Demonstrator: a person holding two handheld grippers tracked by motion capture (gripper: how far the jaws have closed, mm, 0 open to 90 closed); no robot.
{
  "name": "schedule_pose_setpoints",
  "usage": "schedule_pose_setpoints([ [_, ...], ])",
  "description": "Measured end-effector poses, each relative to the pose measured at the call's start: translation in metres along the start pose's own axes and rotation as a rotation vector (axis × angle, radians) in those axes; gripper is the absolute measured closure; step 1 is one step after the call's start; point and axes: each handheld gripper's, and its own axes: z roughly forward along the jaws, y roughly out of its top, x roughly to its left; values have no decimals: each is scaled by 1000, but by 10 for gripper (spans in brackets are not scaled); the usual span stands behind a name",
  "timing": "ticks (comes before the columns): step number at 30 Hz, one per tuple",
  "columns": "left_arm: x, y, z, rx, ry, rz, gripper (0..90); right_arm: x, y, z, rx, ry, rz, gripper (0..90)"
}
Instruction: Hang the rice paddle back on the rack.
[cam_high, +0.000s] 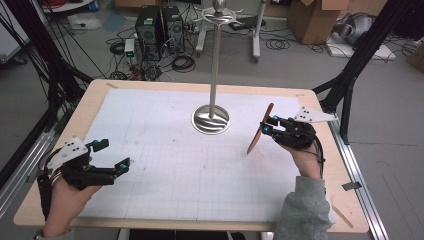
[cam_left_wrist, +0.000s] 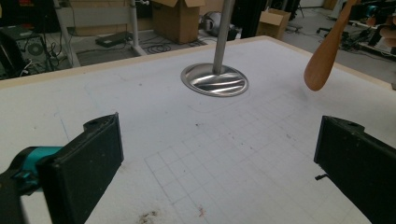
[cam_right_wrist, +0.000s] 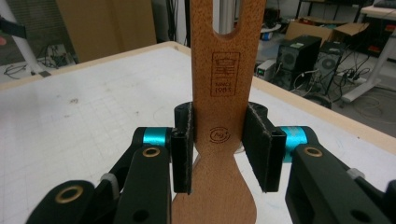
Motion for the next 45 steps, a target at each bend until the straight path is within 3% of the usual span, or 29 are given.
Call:
schedule_pose_setpoints([
  [12,1,-1,-1,0,4,-5,17,4,4,2,-48,25,13,646],
  [15,1,-1,-2,0,9,-5,17,5,7,2,-54,31,-7,646],
  [20,1,-2,-3,1,12,-6,17,1,12,0,-55,29,17,646],
  [33,1,-4,-8,-4,8,-18,17,1,49,5,-34,19,-16,646],
  [42,-4,-4,-10,5,11,-5,17,-1,65,18,-17,20,-13,646],
  [45,-3,-5,-11,7,14,-9,17,-2,73,21,-7,6,-34,646],
])
